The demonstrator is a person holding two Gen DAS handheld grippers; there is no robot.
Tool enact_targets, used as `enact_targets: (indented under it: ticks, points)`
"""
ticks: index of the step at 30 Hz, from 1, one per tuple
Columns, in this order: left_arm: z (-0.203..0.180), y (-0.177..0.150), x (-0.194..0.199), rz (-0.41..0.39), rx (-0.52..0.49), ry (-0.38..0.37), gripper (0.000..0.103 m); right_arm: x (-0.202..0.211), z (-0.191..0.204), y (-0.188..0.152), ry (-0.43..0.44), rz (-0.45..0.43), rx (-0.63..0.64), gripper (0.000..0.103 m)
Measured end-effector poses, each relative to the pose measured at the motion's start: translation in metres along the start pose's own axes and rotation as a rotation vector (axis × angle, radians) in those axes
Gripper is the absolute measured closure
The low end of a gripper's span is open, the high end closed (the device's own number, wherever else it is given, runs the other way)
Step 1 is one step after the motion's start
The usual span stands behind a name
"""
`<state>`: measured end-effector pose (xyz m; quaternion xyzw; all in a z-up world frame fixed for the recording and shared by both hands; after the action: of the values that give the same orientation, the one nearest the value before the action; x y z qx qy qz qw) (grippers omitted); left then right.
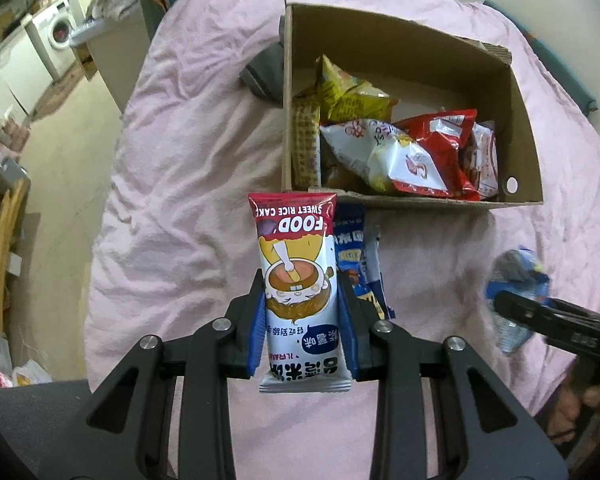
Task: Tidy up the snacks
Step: 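Lift the rice cake packet and chip bag and carry both over the box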
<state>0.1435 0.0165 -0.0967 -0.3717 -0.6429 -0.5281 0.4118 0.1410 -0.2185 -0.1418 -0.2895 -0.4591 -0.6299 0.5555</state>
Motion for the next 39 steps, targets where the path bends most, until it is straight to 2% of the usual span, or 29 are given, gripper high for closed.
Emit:
enact_targets:
  ticks: [10, 22, 30, 39]
  points:
    - [-0.009, 0.014, 0.028, -0.127, -0.041, 0.008, 0.075, 0.045, 0.009, 0.014, 0.031, -0.146, 0.037, 0.042]
    - [-0.034, 0.058, 0.049, -0.17, -0.06, -0.054, 0.075, 0.08, 0.018, 0.052, 0.051, -0.299, 0.079, 0.042]
    - [-0.061, 0.1, 0.044, -0.209, -0.099, -0.076, 0.075, 0.074, 0.024, 0.099, 0.064, -0.382, 0.099, 0.042]
    - [-0.088, 0.141, 0.009, -0.215, -0.123, -0.058, 0.075, 0.052, 0.015, 0.139, 0.027, -0.363, 0.098, 0.042]
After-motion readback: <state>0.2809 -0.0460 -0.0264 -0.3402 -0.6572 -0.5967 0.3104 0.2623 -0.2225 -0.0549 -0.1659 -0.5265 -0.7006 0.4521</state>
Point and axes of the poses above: each gripper's, at about its wrist camera, not at the fingertips, and x roughly against the way its jaws point, z to its left, y to its top, the point moved 5 cm from there along -x, roughly the way its jaws point, and after that the axes turned 8 degrees about x, right-handed, at the moved point
